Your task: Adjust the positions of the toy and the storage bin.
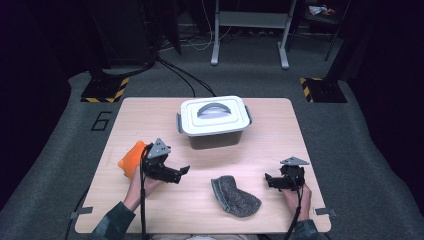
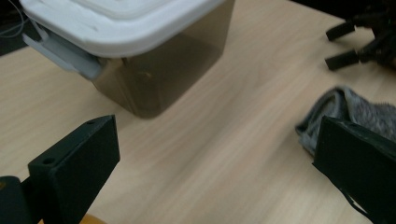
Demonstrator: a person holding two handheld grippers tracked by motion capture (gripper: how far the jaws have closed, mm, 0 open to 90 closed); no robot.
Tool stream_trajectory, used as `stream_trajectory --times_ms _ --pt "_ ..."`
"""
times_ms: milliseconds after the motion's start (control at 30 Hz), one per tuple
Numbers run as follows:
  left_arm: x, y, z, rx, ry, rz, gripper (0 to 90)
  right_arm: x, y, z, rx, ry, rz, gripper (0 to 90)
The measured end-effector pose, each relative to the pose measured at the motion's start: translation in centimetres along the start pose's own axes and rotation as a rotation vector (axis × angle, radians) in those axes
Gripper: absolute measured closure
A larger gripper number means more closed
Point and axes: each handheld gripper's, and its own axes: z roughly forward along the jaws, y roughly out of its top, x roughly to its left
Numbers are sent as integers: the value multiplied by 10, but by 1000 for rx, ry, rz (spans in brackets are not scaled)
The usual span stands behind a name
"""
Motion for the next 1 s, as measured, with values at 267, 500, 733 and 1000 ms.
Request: stream_trajectory --times_ms 267,500,733,1000 --pt "-31 -43 12 53 -43 18 0 -5 3 -1 -12 33 38 34" --pt "-47 -77 24 103 -34 15 0 -10 20 -2 -22 59 26 43" --pt "-42 -94 31 100 -25 -47 0 -10 45 -1 -40 96 6 34" --pt "-47 -97 40 164 34 -1 7 -8 77 1 -52 113 -7 29"
